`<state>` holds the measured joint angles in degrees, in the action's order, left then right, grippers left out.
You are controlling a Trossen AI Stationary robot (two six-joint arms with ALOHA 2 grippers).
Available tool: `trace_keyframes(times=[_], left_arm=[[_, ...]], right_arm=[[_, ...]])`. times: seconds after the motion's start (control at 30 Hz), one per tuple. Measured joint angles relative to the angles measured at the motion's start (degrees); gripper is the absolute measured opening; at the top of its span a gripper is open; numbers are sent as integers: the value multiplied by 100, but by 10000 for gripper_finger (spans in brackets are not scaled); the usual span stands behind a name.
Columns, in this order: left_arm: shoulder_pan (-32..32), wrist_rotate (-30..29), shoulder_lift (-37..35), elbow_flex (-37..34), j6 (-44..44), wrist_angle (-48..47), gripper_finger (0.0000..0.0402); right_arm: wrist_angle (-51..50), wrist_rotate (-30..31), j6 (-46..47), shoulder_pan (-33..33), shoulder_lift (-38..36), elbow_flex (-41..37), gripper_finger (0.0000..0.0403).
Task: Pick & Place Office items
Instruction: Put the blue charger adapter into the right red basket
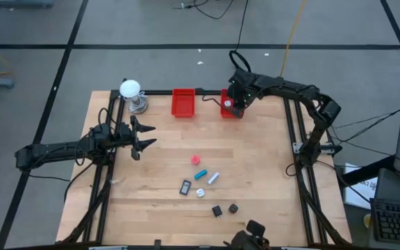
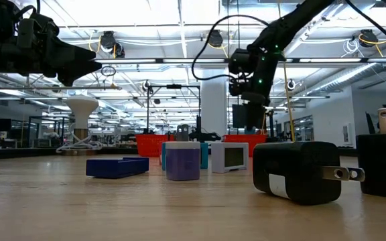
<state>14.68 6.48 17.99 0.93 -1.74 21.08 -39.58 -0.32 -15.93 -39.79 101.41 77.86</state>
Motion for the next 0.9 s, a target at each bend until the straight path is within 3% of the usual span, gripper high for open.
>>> trace_keyframes(times=[0.9], left_arm=[[1, 0, 1, -1, 0, 0, 244]], right_arm=[[489, -170, 6, 17, 0, -820, 139]])
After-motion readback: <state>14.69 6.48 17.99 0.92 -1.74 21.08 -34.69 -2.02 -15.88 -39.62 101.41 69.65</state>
